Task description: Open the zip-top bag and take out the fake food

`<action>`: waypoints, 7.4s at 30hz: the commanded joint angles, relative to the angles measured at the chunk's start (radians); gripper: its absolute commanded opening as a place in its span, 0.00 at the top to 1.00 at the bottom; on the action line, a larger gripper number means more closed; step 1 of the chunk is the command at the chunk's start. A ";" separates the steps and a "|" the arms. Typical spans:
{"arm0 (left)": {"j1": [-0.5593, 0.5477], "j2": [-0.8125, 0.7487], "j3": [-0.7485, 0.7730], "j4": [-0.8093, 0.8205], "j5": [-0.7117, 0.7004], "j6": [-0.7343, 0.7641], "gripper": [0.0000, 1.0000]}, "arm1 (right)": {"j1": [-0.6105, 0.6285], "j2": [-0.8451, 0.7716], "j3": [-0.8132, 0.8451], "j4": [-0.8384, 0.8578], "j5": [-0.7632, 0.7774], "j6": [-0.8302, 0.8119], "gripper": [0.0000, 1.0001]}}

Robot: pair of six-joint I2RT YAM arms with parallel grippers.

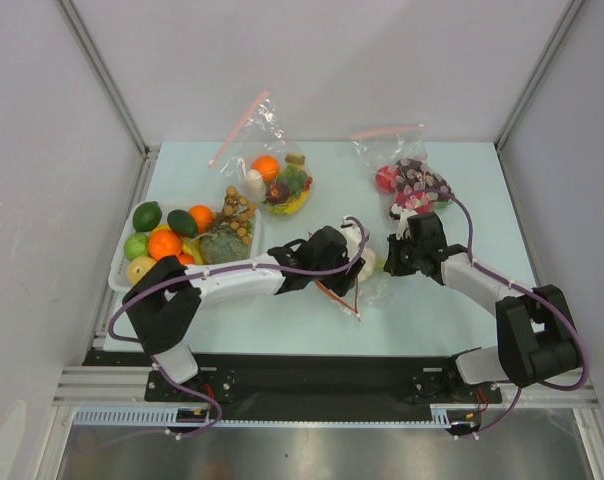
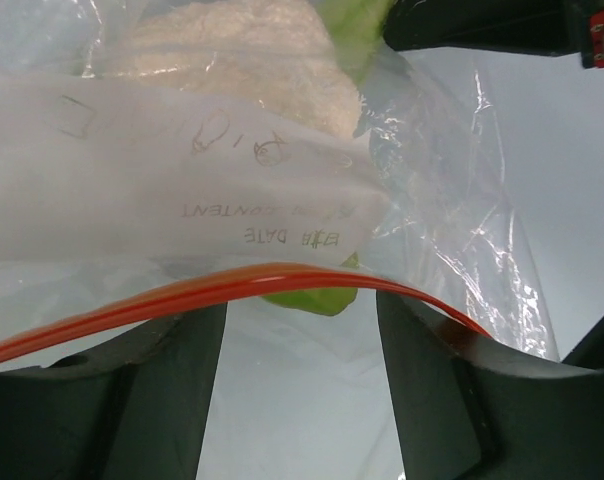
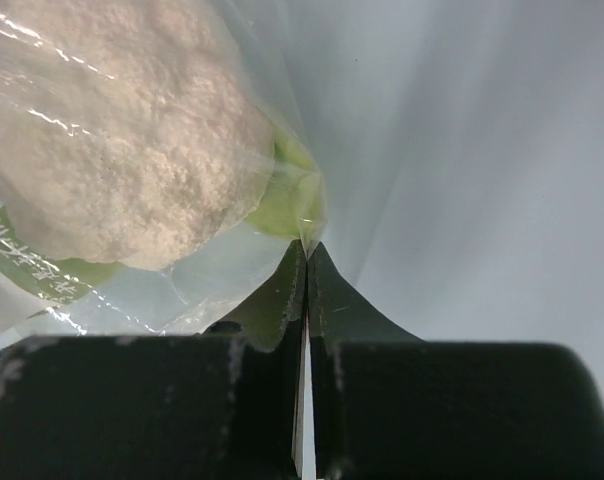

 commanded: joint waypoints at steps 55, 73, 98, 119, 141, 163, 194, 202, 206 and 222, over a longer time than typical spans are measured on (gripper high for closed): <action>-0.003 -0.441 0.073 0.032 0.203 0.021 1.00 | -0.019 0.131 0.162 -0.067 0.153 0.045 1.00; 0.050 -0.428 0.182 0.149 0.311 -0.008 1.00 | -0.017 0.206 0.193 -0.053 0.175 0.058 1.00; 0.139 -0.392 0.299 0.135 0.291 0.044 1.00 | -0.038 0.103 0.149 -0.067 0.167 0.056 1.00; 0.253 -0.912 -0.003 -0.311 -0.209 -0.039 1.00 | -0.052 0.129 0.191 -0.069 0.138 0.041 1.00; 0.346 -0.958 -0.165 -0.445 -0.456 -0.102 1.00 | -0.015 0.162 0.202 -0.072 0.124 0.041 1.00; 0.558 -0.983 -0.251 -0.454 -0.288 0.003 1.00 | 0.015 0.198 0.231 -0.086 0.136 0.038 1.00; 0.664 -0.894 -0.177 -0.388 -0.265 0.047 0.13 | 0.015 0.205 0.233 -0.092 0.144 0.041 1.00; 0.664 -0.909 -0.148 -0.394 -0.257 0.041 0.00 | 0.015 0.202 0.233 -0.096 0.146 0.039 1.00; 0.664 -0.911 -0.137 -0.390 -0.255 0.041 0.00 | 0.015 0.191 0.237 -0.101 0.147 0.038 1.00; 0.665 -0.894 -0.070 -0.386 -0.165 0.000 0.00 | 0.026 -0.028 0.284 -0.214 0.207 0.030 0.18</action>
